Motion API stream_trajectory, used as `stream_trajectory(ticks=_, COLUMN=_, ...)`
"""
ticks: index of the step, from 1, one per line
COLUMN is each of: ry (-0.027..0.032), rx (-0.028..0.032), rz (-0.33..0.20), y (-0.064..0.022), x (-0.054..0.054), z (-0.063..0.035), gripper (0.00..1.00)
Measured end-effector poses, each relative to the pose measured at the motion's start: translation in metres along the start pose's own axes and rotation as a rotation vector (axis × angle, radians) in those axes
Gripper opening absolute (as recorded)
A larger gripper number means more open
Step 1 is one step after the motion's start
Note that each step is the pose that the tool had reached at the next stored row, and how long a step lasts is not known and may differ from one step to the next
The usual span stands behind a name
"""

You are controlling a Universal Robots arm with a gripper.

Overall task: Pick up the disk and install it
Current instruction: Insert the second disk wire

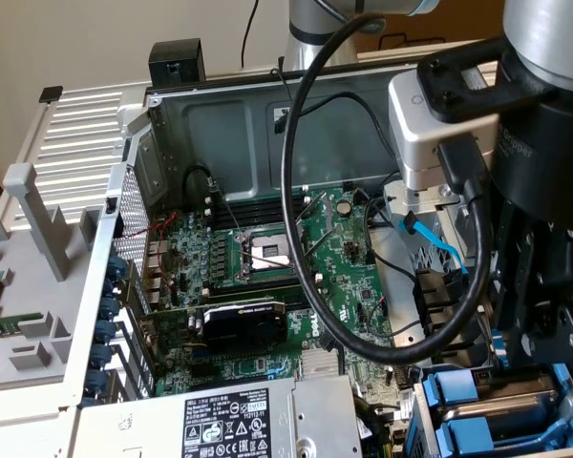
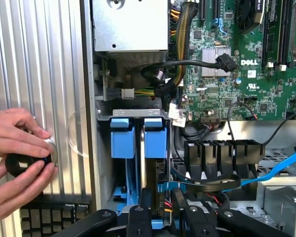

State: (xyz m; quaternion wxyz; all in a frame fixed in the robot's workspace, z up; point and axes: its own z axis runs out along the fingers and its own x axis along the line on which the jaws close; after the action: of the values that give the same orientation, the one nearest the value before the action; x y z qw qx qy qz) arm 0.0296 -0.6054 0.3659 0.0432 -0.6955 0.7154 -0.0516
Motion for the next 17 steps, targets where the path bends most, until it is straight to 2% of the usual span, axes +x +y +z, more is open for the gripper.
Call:
stream_trajectory(ticks=8, ry=0.0, rx=0.0, rz=0.0, y=0.0, x=0.0, z=0.0, gripper=0.31)
stream_trajectory(ticks=9, ry=0.0, rx=0.0, rz=0.0, y=0.0, x=0.0, z=0.0, gripper=0.29)
stream_trajectory(ticks=10, ry=0.0, rx=0.0, rz=0.0, y=0.0, x=0.0, z=0.0, gripper=0.22)
stream_trajectory(ticks=11, ry=0.0, rx=0.0, rz=0.0, y=0.0, x=0.0, z=0.0, gripper=0.22)
stream_trajectory(ticks=13, ry=0.0, rx=0.0, rz=0.0, y=0.0, x=0.0, z=0.0, gripper=0.11)
stream_trajectory(ticks=17, ry=-0.0005, rx=0.0, rz=0.0, y=0.0, x=0.0004, z=-0.0001, gripper=0.11)
